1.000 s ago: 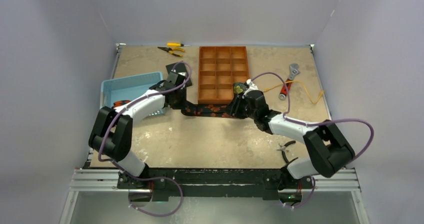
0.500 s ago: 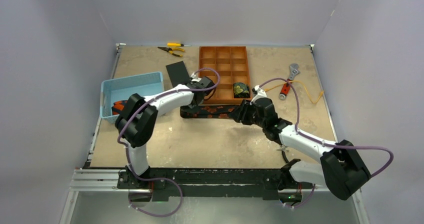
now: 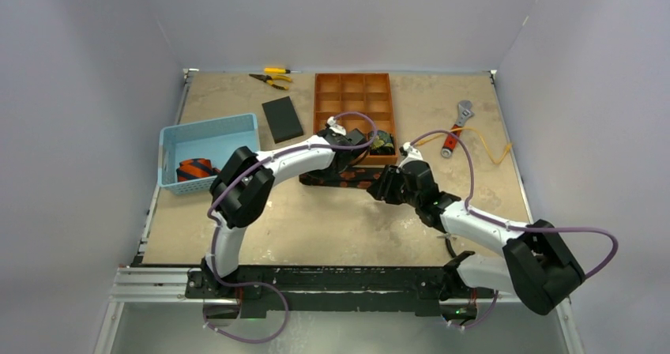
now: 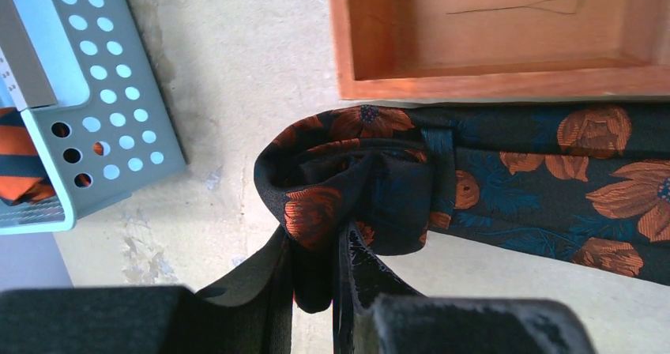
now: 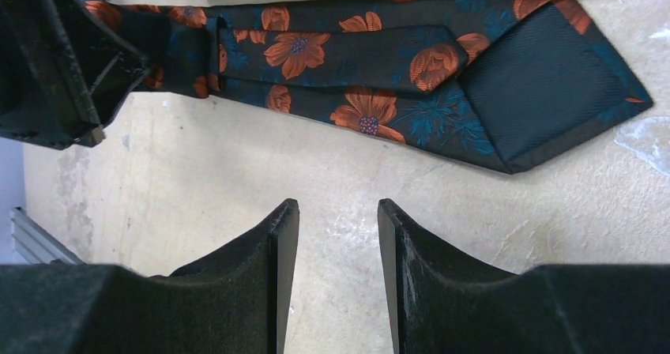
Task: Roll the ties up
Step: Roll the tie at the center of the board.
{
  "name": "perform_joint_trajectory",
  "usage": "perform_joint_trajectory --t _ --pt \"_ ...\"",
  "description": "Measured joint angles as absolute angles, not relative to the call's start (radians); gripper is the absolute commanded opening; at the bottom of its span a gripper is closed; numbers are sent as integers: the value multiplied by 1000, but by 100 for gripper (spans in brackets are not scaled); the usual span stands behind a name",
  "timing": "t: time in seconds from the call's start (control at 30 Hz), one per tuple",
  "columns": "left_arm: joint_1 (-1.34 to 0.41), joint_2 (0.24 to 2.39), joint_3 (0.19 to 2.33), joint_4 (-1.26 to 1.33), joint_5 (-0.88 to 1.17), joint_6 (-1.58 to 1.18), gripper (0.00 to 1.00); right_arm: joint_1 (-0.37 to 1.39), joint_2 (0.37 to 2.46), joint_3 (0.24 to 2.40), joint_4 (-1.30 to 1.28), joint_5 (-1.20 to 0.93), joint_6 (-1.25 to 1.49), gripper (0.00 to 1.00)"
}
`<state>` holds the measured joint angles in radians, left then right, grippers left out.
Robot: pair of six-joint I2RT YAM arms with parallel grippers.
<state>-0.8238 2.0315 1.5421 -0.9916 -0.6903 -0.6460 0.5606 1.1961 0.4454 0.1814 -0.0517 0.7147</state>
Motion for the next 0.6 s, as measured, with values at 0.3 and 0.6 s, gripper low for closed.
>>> perform_joint_trajectory --t 0.3,0.6 --pt "-873 2055 1589 -1002 -689 -661 0 561 1245 411 220 -10 748 39" --pt "-873 2056 1601 -1026 -703 -662 0 547 1348 453 285 86 830 33"
